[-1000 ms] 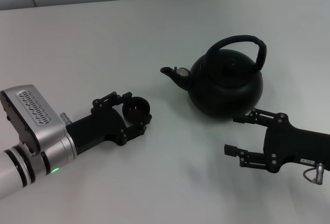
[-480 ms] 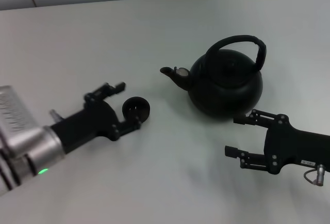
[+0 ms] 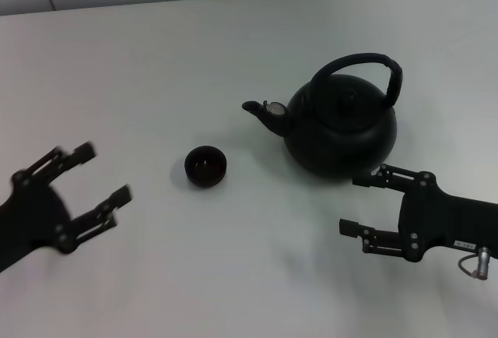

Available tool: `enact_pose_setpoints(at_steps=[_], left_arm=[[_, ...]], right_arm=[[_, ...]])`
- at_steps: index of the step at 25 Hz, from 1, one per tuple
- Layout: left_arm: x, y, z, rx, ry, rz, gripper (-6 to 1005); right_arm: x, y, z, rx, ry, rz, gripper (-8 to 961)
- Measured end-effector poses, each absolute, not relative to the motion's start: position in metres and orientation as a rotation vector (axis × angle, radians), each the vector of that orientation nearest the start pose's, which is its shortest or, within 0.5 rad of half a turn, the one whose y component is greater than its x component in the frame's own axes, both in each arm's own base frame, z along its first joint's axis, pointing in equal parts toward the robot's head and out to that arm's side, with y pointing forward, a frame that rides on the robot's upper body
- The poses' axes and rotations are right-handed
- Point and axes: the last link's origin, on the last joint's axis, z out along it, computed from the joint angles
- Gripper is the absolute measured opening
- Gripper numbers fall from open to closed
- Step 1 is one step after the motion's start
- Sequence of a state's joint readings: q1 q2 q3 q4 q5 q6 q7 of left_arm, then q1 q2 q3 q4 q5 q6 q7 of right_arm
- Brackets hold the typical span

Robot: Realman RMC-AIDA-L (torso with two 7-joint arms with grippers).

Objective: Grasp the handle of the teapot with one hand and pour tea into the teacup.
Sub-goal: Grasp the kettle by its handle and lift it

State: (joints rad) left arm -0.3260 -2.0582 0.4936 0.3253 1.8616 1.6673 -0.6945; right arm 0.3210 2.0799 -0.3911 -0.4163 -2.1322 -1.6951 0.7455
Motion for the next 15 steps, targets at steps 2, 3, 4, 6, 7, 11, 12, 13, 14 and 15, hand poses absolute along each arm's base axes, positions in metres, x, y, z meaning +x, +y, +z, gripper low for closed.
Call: enact_pose_setpoints(at_steps=[2, 3, 4, 6, 7, 11, 12, 13, 14, 15], left_arm=[[-0.322, 0.242, -0.008, -2.426, -0.328, -0.907, 808], [-0.327, 0.236, -0.002, -2.444, -0.348, -0.895, 808], [-0.327, 0.236, -0.002, -2.444, -0.348, -0.895, 808], [-0.328, 0.233, 0.000, -2.475, -0.345, -0.881, 808], [-0.328, 0.233, 0.000, -2.475, -0.345, -0.881, 808], [-0.335, 0.231, 0.002, -2.555, -0.303, -0.772, 808], [-0.335, 0.231, 0.002, -2.555, -0.303, -0.772, 808], [-0.341, 0.232, 0.002, -2.581, -0.296, -0.695, 808], [-0.343, 0.232, 0.003, -2.585, -0.296, -0.679, 808], [-0.344, 0.233, 0.004, -2.588, -0.298, -0.666, 808]], right_arm=[[0.329, 0.231, -0.019, -2.595, 0.348, 0.788, 746], [0.329, 0.231, -0.019, -2.595, 0.348, 0.788, 746], [0.329, 0.231, -0.019, -2.595, 0.347, 0.789, 746], [0.328, 0.231, -0.019, -2.596, 0.346, 0.789, 746], [0.328, 0.232, -0.019, -2.596, 0.345, 0.789, 746], [0.328, 0.232, -0.019, -2.596, 0.344, 0.788, 745], [0.328, 0.233, -0.019, -2.596, 0.344, 0.788, 745], [0.328, 0.233, -0.019, -2.596, 0.344, 0.787, 745], [0.328, 0.233, -0.019, -2.595, 0.345, 0.787, 745], [0.328, 0.233, -0.020, -2.595, 0.345, 0.788, 745]])
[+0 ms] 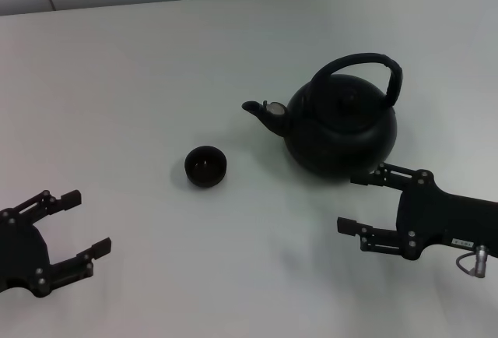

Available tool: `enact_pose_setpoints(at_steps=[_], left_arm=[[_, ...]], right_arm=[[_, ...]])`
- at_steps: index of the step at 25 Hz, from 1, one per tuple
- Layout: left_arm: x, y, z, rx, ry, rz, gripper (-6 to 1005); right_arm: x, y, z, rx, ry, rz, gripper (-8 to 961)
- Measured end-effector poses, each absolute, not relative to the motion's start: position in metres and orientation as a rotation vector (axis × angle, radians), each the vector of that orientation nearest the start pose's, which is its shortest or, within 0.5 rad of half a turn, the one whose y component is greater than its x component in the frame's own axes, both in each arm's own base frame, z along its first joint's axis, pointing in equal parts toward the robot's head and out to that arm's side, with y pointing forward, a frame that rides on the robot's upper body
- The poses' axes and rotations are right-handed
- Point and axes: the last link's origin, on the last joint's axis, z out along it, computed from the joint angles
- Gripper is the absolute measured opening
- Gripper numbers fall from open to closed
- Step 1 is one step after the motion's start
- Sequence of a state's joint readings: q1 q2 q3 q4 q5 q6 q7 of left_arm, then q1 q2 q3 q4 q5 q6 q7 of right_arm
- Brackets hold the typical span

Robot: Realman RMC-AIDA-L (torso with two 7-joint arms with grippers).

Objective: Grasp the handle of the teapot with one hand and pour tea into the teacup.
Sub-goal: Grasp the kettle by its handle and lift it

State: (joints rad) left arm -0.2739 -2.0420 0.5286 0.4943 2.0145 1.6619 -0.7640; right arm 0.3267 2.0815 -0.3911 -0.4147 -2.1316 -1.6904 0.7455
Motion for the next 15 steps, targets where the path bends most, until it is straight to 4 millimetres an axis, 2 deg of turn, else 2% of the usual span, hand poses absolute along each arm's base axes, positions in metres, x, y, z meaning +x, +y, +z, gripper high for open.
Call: enact_pose_setpoints(at_steps=[4, 8, 12, 15], left_arm=[[-0.344, 0.235, 0.005, -2.585, -0.295, -0.666, 808], [-0.343, 0.235, 0.004, -2.581, -0.298, -0.674, 808], [-0.341, 0.236, 0.002, -2.579, -0.305, -0.680, 808], [-0.341, 0.236, 0.001, -2.578, -0.307, -0.681, 808]], right_arm=[[0.328, 0.232, -0.020, -2.590, 0.353, 0.796, 745], [0.325, 0.227, -0.020, -2.509, 0.331, 0.865, 745], [0.325, 0.217, -0.024, -2.266, 0.296, 0.948, 745], [0.325, 0.211, -0.032, -1.983, 0.331, 0.951, 744]])
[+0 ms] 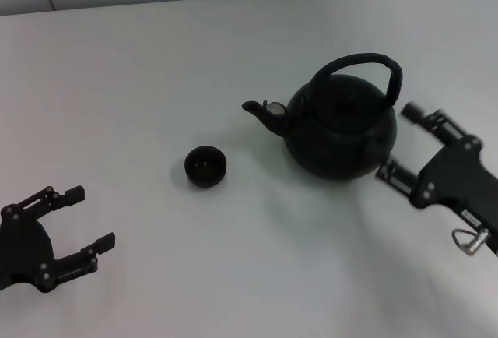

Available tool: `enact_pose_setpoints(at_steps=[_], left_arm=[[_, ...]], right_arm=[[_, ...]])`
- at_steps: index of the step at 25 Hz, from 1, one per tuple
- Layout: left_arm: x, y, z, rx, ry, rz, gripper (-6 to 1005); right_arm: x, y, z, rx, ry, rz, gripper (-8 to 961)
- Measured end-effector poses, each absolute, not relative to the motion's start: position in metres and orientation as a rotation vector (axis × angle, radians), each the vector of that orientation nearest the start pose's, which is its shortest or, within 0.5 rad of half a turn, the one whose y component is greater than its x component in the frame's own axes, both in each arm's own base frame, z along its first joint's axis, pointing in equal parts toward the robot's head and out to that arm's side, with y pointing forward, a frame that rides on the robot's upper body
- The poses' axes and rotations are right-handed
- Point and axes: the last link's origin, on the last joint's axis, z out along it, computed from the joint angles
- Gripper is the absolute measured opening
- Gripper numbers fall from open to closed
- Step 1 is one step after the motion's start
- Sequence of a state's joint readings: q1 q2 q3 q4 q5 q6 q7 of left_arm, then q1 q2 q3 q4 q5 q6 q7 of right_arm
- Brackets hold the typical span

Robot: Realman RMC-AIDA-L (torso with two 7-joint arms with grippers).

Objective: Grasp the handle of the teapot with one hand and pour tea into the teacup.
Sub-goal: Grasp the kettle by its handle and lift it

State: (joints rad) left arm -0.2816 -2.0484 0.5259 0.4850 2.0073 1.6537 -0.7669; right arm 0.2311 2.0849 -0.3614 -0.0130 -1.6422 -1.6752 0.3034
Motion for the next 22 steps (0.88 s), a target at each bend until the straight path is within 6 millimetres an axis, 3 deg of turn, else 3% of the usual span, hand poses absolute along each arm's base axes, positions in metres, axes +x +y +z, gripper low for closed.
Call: enact_pose_setpoints(at_steps=[4, 8, 12, 22], left_arm=[[-0.340, 0.236, 0.000, -2.578, -0.307, -0.686, 808], [-0.340, 0.236, -0.001, -2.578, -0.304, -0.686, 808], [-0.340, 0.236, -0.001, -2.578, -0.303, -0.688, 808], [-0.342, 0.234, 0.001, -2.550, -0.317, -0.696, 808]], right_arm=[[0.323, 0.208, -0.047, -1.742, 0.411, 0.846, 743], [0.321, 0.210, -0.059, -1.607, 0.493, 0.723, 742], [0.321, 0.212, -0.066, -1.592, 0.515, 0.660, 741], [0.318, 0.226, -0.060, -1.610, 0.450, 0.667, 739]])
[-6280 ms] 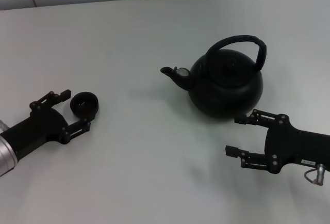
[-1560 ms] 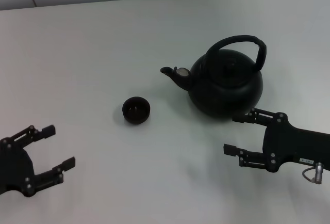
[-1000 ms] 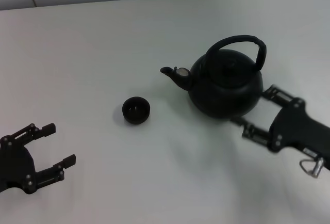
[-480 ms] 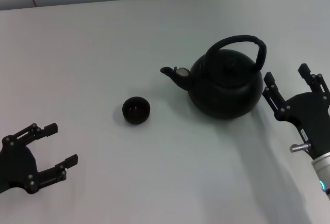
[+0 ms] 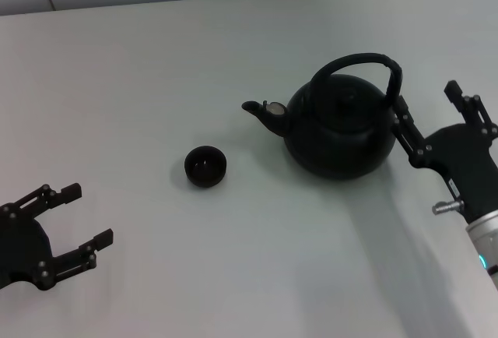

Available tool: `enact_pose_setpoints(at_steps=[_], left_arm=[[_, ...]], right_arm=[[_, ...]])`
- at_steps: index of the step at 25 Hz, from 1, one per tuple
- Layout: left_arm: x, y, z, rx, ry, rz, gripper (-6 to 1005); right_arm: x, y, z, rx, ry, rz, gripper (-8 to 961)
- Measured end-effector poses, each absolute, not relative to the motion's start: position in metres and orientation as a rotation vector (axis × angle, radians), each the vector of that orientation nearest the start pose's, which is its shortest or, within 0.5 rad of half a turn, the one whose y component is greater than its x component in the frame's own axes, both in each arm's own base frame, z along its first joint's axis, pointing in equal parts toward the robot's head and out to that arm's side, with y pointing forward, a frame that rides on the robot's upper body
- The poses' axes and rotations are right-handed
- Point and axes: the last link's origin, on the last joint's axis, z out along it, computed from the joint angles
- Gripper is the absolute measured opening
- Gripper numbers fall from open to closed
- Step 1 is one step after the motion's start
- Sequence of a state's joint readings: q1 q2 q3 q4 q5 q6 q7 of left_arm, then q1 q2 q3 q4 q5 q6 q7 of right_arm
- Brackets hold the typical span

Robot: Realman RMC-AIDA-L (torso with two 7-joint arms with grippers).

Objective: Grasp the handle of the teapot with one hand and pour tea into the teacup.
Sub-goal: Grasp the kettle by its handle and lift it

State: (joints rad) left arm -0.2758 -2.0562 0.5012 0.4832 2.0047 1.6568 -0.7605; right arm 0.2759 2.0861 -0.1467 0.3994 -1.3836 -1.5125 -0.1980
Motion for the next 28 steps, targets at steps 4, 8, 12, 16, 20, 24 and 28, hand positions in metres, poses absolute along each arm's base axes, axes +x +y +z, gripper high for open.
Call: enact_pose_setpoints(at_steps=[4, 8, 12, 16, 20, 24, 28], left_arm=[[-0.341, 0.234, 0.001, -2.548, -0.321, -0.701, 808], [-0.341, 0.234, 0.001, -2.545, -0.323, -0.704, 808], [-0.341, 0.235, 0.001, -2.538, -0.321, -0.709, 808], [-0.340, 0.235, 0.001, -2.538, -0.322, -0.711, 808], [-0.339, 0.236, 0.000, -2.536, -0.323, -0.716, 808], [-0.339, 0.236, 0.000, -2.533, -0.326, -0.716, 808], [-0.340, 0.237, 0.001, -2.524, -0.329, -0.718, 808]], right_arm=[[0.316, 0.237, -0.059, -1.621, 0.434, 0.662, 740], [0.315, 0.247, -0.059, -1.632, 0.423, 0.650, 739], [0.315, 0.255, -0.059, -1.640, 0.433, 0.644, 739], [0.314, 0.259, -0.059, -1.641, 0.438, 0.654, 740], [0.313, 0.260, -0.060, -1.647, 0.439, 0.655, 740], [0.312, 0.259, -0.061, -1.656, 0.437, 0.655, 740], [0.312, 0.259, -0.061, -1.664, 0.446, 0.663, 685]])
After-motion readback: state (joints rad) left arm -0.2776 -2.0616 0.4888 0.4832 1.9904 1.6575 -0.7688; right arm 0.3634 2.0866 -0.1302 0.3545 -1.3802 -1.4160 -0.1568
